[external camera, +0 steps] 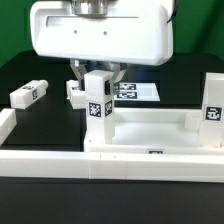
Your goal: Assemble desk
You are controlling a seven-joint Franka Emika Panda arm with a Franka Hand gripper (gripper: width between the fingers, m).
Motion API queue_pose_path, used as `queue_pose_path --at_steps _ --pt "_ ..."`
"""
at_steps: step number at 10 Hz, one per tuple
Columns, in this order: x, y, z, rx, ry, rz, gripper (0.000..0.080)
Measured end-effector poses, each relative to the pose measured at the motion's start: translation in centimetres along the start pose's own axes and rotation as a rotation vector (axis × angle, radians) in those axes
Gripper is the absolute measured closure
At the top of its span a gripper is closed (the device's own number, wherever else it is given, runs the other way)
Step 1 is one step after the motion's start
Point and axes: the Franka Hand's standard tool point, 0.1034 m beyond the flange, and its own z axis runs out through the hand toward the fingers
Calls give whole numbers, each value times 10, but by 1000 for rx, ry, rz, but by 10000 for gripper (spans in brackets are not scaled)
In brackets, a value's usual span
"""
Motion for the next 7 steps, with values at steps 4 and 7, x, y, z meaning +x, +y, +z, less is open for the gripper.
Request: queue_pose_path --at_steps 4,7 --pt "0 0 0 7 -5 359 509" --pt "-1 -1 0 7 -6 541 509"
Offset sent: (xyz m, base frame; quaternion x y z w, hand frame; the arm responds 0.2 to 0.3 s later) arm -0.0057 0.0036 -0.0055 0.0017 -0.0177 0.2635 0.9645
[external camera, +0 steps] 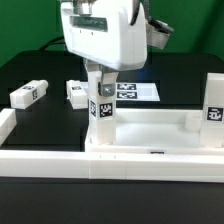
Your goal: Assemble desk
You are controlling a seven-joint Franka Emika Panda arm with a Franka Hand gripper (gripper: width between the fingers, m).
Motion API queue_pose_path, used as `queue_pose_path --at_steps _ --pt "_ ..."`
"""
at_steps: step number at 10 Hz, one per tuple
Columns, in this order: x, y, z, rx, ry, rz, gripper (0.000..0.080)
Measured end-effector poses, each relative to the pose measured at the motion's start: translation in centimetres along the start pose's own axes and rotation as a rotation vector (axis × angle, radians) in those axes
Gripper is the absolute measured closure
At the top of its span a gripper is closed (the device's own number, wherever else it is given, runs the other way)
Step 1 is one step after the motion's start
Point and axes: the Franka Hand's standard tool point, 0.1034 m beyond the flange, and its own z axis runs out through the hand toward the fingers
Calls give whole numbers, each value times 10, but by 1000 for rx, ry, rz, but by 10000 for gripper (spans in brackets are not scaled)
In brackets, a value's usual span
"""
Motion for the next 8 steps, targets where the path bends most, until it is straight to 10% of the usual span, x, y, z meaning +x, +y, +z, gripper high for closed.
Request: queue_pose_path --at_steps 4,5,8 --pt "0 0 0 0 -1 -34 431" --pt "0 -1 0 0 0 -57 234" --pt "0 -1 -1 2 2 -295 158"
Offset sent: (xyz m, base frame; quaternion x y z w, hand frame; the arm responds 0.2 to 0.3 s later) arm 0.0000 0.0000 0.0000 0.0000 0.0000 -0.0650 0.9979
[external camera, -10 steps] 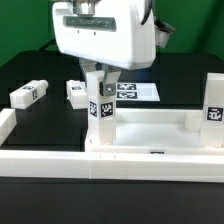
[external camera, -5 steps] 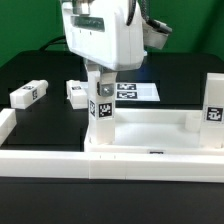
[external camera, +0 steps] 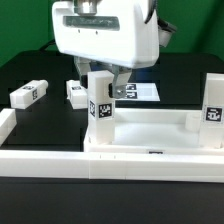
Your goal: Assemble desk
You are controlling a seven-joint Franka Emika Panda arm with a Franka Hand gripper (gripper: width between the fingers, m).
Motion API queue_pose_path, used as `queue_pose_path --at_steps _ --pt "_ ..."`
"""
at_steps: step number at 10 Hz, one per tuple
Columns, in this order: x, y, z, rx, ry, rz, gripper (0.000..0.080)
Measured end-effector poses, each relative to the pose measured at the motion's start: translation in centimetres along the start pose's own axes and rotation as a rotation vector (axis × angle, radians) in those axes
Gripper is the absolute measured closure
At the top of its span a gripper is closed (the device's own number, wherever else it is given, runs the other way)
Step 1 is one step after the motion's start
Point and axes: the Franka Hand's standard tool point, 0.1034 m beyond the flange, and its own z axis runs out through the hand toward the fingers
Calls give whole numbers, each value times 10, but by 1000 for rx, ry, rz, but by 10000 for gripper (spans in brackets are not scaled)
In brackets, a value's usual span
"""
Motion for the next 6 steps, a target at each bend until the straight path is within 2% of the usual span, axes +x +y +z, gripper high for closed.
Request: queue_pose_path --at_steps 6 --pt "0 0 0 -3 0 -368 150"
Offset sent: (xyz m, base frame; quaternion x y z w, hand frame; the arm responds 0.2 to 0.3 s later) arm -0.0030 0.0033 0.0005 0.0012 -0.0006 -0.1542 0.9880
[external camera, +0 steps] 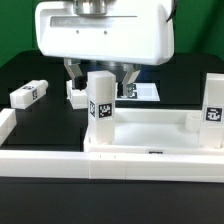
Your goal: Assemble desk
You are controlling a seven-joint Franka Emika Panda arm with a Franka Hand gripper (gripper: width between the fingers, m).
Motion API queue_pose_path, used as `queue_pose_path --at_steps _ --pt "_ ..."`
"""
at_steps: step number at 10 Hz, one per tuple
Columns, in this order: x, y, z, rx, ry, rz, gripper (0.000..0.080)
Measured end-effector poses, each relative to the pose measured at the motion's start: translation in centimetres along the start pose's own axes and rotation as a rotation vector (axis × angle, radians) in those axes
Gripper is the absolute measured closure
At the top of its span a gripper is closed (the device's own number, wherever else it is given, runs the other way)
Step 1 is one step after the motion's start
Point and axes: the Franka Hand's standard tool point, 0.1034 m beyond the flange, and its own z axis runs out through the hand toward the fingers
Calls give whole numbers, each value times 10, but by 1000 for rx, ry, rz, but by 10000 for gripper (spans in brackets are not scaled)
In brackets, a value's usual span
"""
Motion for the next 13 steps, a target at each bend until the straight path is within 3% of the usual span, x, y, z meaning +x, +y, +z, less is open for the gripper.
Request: queue_pose_path --at_steps 11,12,13 --pt "-1 -1 1 -44 -8 -810 150" --pt "-1 0 1 -44 -9 -846 257" --pt "-1 0 1 -44 -9 -833 257"
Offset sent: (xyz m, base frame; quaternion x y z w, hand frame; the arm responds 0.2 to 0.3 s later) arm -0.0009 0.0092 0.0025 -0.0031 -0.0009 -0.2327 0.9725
